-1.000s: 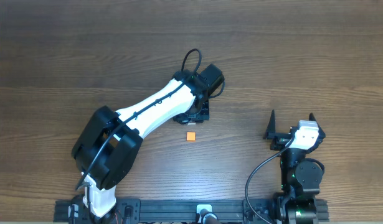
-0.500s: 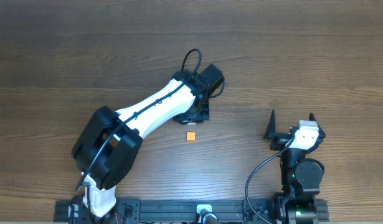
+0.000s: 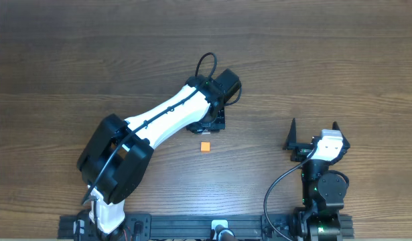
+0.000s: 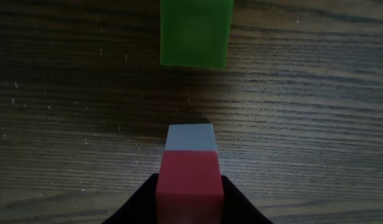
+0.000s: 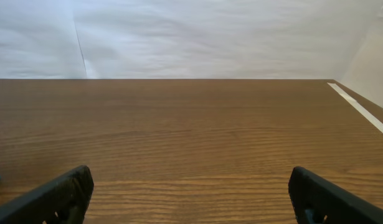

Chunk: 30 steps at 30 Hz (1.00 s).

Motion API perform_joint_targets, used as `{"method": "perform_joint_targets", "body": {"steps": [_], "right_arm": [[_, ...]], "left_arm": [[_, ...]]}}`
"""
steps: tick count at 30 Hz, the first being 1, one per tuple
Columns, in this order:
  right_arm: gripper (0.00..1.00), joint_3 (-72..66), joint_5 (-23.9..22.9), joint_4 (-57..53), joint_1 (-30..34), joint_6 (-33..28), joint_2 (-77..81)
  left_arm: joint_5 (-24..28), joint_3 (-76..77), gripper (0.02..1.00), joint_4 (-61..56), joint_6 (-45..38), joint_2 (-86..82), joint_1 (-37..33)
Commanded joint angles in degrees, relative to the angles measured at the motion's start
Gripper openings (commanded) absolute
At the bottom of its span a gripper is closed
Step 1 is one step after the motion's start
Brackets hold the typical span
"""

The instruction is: Stack Cubes

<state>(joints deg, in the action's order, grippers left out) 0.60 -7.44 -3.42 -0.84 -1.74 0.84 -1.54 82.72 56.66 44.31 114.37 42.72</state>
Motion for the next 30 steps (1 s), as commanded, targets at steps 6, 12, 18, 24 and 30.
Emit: {"method": "perform_joint_targets", "body": {"steps": [6,12,18,24,30], "right_arm": [[0.991,-0.31,0.52,-0.17,-0.33,-0.07,-0.52],[0.993,-0.31,0.52,-0.17,-0.33,-0.07,-0.52],[0.991,-0.31,0.52,-0.17,-0.33,-0.07,-0.52],[0.993,-0.31,0.52,-0.17,-0.33,-0.07,-0.52],[0.993,-0.31,0.52,-0.17,-0.33,-0.07,-0.52]], "left_arm": [[-0.5,-0.35,0.382,-0.09,-0.66,0.87,-0.24],[0.22,-0.35,0.52,1.09,-0.63,0.85,0.33],[3.32,-0.35,0.542,3.23,-0.59,0.26,2.23],[5.35,-0.55,0.546,7.17,1.36,0.07,4.55],[5.4,-3.41,0.514,6.93,2.84,-0.02,5.77]]}}
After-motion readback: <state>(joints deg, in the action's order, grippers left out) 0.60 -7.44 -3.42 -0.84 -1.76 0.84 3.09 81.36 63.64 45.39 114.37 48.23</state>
